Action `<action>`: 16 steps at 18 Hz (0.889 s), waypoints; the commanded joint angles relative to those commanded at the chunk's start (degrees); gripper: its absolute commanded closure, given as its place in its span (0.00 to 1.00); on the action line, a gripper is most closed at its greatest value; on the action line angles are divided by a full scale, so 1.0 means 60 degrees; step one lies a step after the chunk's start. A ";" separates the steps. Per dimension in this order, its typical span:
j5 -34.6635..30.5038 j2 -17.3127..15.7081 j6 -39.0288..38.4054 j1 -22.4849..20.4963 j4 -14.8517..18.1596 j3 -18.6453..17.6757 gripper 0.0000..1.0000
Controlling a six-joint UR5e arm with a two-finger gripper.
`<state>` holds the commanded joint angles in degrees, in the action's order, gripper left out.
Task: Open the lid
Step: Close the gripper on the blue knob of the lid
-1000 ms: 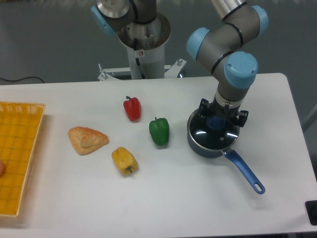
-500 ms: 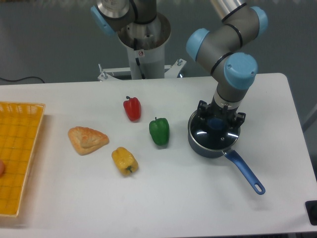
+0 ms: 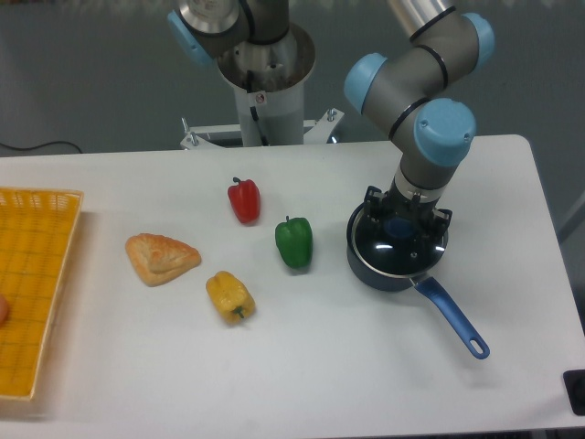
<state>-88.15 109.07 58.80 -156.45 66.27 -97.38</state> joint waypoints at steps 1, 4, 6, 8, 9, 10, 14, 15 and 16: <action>0.0000 0.0000 0.0000 0.0000 0.0015 0.0015 0.33; -0.0015 0.0000 0.0000 0.0000 0.0029 0.0059 0.33; -0.0015 -0.0015 0.0000 0.0000 0.0044 0.0073 0.33; -0.0015 -0.0015 0.0000 0.0000 0.0044 0.0103 0.33; -0.0015 0.0000 0.0000 0.0000 0.0044 0.0132 0.33; 0.0000 0.0000 0.0000 0.0015 0.0058 0.0190 0.33; 0.0073 0.0015 0.0000 0.0058 0.0511 0.0687 0.33; 0.0073 0.0044 -0.0015 0.0131 0.0643 0.0834 0.33; 0.0073 0.0131 -0.0058 0.0204 0.0674 0.0966 0.33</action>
<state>-87.71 109.86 58.45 -155.22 70.31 -91.59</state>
